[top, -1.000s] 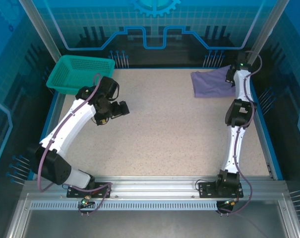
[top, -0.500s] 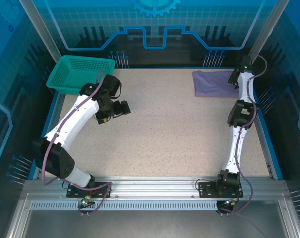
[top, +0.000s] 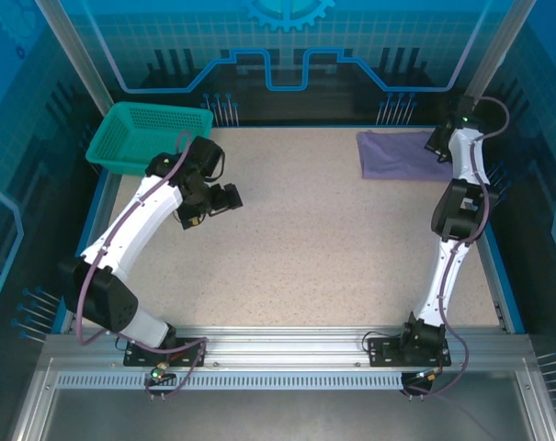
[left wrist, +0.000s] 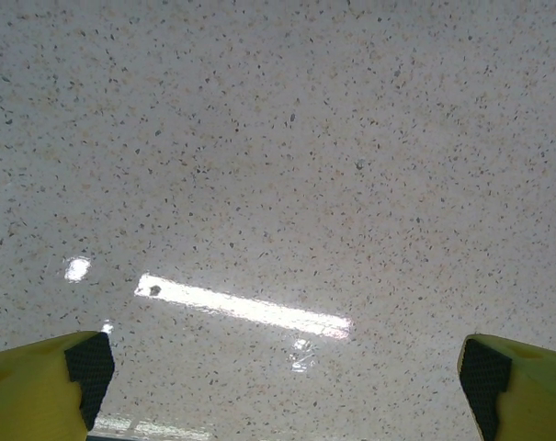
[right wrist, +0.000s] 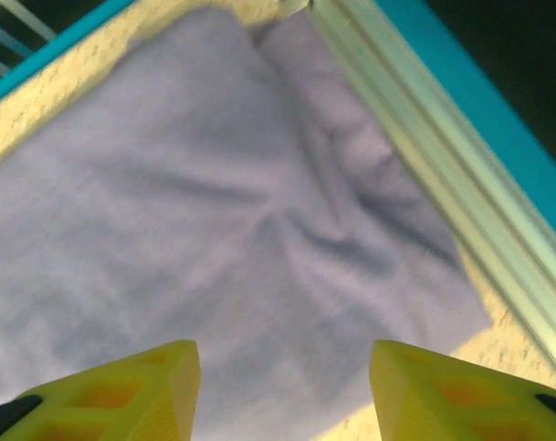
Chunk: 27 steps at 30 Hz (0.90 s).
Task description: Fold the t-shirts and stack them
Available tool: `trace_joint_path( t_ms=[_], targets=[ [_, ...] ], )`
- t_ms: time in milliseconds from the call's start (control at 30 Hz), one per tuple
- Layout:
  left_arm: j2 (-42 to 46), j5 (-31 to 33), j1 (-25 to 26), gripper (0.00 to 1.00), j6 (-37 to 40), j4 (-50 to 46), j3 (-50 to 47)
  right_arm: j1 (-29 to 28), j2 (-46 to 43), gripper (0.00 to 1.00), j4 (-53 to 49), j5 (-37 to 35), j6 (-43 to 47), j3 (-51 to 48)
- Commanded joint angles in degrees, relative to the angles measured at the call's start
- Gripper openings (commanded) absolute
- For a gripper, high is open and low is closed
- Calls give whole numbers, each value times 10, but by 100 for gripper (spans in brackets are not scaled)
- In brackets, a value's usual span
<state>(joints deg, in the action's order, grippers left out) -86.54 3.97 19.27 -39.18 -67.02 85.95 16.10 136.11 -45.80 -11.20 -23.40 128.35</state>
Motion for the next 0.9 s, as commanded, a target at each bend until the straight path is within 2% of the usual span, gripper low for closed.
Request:
trace_joint_path(
  t_ms=[0,100,200,233,267,367,433,533,700,733,800,867],
  targets=[
    [46,48,-3,99,-20,21,-13,-38,-103,59,120,37,1,-155],
    [95,107,-3,99,-16,76,-53,-69,-209,66,205,32,-5,-285],
    [169,180,-3,99,9,181,-127,-104,-288,73,244,10,-5,-351],
    [200,208,-5,99,21,227,-162,-121,-315,82,258,5,0,-369],
    [231,234,-9,99,33,267,-194,-138,-338,99,269,-1,8,-385],
    [296,299,-26,99,68,376,-286,-192,-389,100,280,-37,29,-417],
    [322,315,-57,99,70,429,-338,-219,-418,100,288,-56,27,-447],
    [331,286,-149,99,22,458,-388,-254,-479,100,369,-107,37,-550],
    [291,203,-286,99,-16,488,-418,-264,-568,100,668,-149,121,-813],
    [277,173,-313,99,-5,508,-426,-262,-572,100,671,-156,130,-841],
    [247,129,-345,99,29,547,-436,-258,-584,100,585,-114,192,-848],
    [212,111,-356,99,79,566,-434,-256,-602,100,535,-159,185,-860]
  ],
)
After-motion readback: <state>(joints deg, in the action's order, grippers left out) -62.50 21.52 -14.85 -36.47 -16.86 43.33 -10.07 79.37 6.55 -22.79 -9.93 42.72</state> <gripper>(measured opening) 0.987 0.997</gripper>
